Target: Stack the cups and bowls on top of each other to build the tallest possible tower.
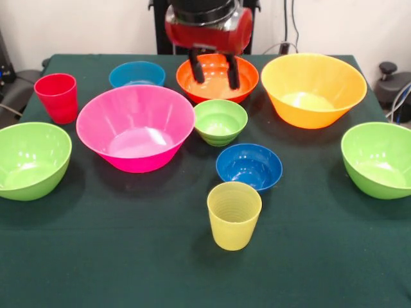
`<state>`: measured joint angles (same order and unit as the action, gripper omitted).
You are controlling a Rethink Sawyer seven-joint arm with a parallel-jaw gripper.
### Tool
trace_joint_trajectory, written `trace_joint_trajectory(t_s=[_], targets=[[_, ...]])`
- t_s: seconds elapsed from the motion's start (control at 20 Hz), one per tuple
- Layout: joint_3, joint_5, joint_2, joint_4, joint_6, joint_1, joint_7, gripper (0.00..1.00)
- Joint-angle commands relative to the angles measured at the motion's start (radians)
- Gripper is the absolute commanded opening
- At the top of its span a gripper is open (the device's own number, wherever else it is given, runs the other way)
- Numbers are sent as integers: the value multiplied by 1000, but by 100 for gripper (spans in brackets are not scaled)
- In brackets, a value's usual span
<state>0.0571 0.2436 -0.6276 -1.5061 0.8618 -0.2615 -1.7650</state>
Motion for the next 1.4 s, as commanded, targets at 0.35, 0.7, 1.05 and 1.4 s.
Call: trace_joint_trajectory(t_s=[0.35, 0.7, 1.05, 1.4], targets=[[-80, -56, -108, -459, -278, 159, -114, 100], [-80, -69, -55, -517, -454, 242, -139, 100], [-35, -98, 0, -482, -483, 261, -109, 100], [-60, -115, -38, -528, -462, 192, -62, 100]])
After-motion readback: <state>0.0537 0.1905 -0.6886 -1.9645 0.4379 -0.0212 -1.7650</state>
